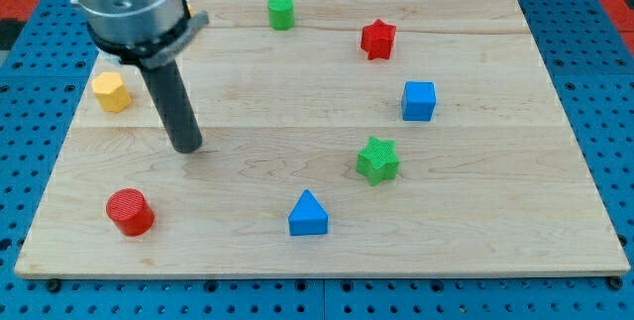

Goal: Slightly push the red circle upwards

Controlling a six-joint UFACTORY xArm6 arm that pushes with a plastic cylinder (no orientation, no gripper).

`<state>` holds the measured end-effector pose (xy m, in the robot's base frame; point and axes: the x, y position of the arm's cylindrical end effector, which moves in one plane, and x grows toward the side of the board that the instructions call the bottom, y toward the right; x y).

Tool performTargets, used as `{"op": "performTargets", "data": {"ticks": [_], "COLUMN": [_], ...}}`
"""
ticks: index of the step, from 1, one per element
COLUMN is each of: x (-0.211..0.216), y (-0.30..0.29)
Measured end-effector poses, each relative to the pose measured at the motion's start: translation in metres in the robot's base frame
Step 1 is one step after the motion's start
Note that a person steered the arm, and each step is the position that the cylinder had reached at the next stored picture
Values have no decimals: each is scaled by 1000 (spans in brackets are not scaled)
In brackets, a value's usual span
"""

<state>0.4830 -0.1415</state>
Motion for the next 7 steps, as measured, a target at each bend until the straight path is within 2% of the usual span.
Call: {"op": "performTargets", "data": {"ticks": [1,2,4,5,6,7], "x": [48,85,122,134,133,133], "y": [-31,-37,7,-17,-102,-139]}}
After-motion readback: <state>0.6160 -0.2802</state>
